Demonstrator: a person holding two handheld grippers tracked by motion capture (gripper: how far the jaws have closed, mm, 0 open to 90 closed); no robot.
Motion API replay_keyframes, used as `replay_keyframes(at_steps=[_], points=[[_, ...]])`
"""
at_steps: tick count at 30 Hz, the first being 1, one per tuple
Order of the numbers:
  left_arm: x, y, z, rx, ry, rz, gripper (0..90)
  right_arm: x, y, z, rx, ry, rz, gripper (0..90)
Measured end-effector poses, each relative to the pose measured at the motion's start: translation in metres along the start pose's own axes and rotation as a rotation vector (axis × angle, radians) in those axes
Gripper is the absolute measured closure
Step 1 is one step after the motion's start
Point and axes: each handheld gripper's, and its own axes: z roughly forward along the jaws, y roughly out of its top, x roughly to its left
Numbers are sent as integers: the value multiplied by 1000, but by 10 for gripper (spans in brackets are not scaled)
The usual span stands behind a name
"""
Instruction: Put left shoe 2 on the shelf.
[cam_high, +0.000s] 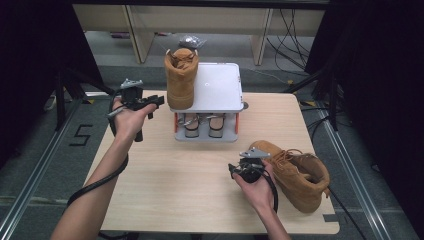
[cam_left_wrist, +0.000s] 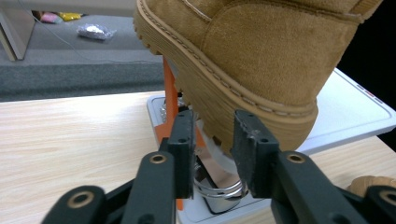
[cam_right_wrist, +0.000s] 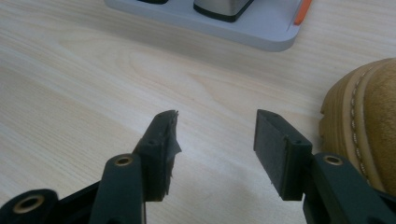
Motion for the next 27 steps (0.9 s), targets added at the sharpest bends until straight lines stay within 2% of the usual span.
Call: replay_keyframes(at_steps=[1, 2, 4, 6, 8, 12, 13, 14, 16, 17, 18, 20, 21, 22, 23, 24, 26, 27], points=[[1, -1, -2, 0, 3, 5, 653, 1, 1, -1, 5, 0, 14, 499], [2, -2, -4, -6, 2, 6, 642, -1, 1, -1, -12, 6, 7, 499], [5, -6, -9, -11, -3, 13, 618, 0, 2, -4, 2, -7, 20, 499], [6, -10, -12, -14, -9, 19, 589, -2, 4, -6, -10, -14, 5, 498], [8, -15, -17, -25, -14, 26, 562, -2, 7, -10, -3, -5, 30, 497], [14, -27, -23, -23, -22, 23, 526, -8, 13, -17, -15, -15, 11, 493], [14, -31, -24, -22, -20, 19, 518, -11, 15, -19, -16, -27, -18, 492], [15, -35, -25, -18, -23, 20, 510, -11, 18, -22, -2, -27, 13, 491], [17, -42, -26, -11, -23, 28, 495, -16, 22, -25, -10, -20, 6, 490], [18, -47, -28, -5, -23, 26, 488, -14, 24, -29, 7, -31, 45, 489], [19, -50, -28, -6, -22, 21, 484, -18, 28, -31, -9, -38, 19, 489], [21, -58, -31, -4, -16, 28, 477, -26, 33, -36, -21, -45, -3, 487], [21, -62, -32, -1, -13, 30, 474, -26, 36, -41, -7, -50, 15, 486], [22, -64, -32, 0, -17, 29, 472, -31, 39, -43, -16, -51, 0, 486], [23, -68, -33, 2, -16, 28, 469, -32, 40, -47, -8, -59, 17, 485], [24, -70, -34, 1, -17, 30, 469, -38, 44, -51, -12, -67, -9, 484], [26, -76, -35, -5, -8, 18, 468, -43, 47, -57, -4, -79, 28, 483], [27, -78, -36, -2, -4, 17, 468, -46, 49, -59, 1, -84, 32, 483]])
